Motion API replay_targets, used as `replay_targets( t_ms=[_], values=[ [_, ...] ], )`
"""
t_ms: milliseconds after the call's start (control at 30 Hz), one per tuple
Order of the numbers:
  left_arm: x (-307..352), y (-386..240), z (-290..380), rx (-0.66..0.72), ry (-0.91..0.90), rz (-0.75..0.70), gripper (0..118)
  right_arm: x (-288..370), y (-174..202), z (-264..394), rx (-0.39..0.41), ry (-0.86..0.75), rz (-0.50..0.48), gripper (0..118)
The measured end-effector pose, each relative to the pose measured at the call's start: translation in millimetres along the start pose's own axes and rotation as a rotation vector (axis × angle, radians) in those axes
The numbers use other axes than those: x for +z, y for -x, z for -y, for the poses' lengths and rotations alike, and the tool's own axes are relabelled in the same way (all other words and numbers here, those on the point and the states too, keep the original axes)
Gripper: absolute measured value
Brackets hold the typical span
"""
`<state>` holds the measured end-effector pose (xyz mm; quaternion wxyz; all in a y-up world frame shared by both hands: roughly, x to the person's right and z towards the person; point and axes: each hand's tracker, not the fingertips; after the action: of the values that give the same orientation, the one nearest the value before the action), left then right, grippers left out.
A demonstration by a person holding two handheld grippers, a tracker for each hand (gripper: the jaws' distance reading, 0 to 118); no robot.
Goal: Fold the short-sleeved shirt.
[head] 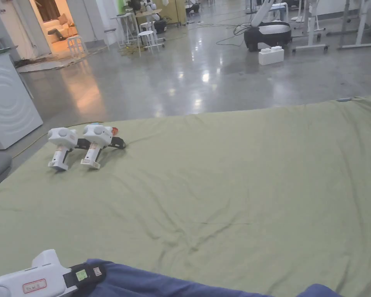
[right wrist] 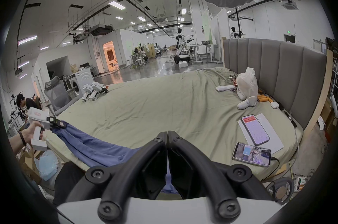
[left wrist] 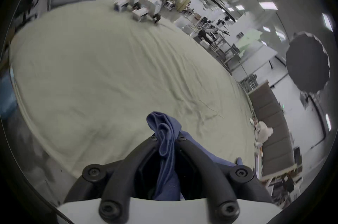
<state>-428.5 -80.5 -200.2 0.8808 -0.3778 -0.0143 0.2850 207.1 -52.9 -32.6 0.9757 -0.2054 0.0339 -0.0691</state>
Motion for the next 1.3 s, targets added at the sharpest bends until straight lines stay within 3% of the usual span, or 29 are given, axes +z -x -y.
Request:
replay_targets(
  t_ms=[167,300,433,500,567,600,700,800,833,967,1033,1200,1267,1300],
  values=[
    [-17,-95,58,-0.197,0.039,0.198,7,-1,0,0,-0.037,0.004,-0.012,0],
    [-82,-159,124,-0.313,0.181,0.231,7,10,1,-3,-0.027,-0.017,-0.023,0],
    [-146,-190,169,-0.398,0.285,0.141,8,26,-5,-2,0.006,-0.025,0.026,0],
    [-154,-199,176,-0.429,0.300,0.163,23,34,-11,3,0.001,-0.018,0.036,0],
    [-155,-201,177,-0.391,0.302,0.233,69,37,-19,7,-0.021,-0.008,0.059,0],
    [-152,-199,173,-0.340,0.304,0.283,78,36,-25,11,-0.038,0.006,0.063,0],
    [-133,-186,156,-0.239,0.222,0.307,70,36,-33,15,-0.075,0.012,0.079,0],
    [-122,-168,149,-0.210,0.165,0.268,13,35,-34,15,-0.132,0.006,0.071,0],
    [-127,-165,153,-0.211,0.185,0.263,3,34,-35,16,-0.160,0.007,0.059,0],
    [-157,-164,186,-0.179,0.343,0.356,2,29,-33,17,-0.180,0.017,0.055,0],
    [-178,-170,211,-0.222,0.390,0.282,2,28,-28,17,-0.159,0.024,0.058,0],
    [-158,-163,195,-0.173,0.331,0.325,2,27,-14,15,-0.099,0.040,0.039,0],
    [-129,-153,174,-0.218,0.225,0.325,16,22,-13,16,-0.103,0.051,0.023,0],
    [-114,-141,159,-0.210,0.180,0.339,34,20,-11,17,-0.105,0.052,0.019,0]
  ],
)
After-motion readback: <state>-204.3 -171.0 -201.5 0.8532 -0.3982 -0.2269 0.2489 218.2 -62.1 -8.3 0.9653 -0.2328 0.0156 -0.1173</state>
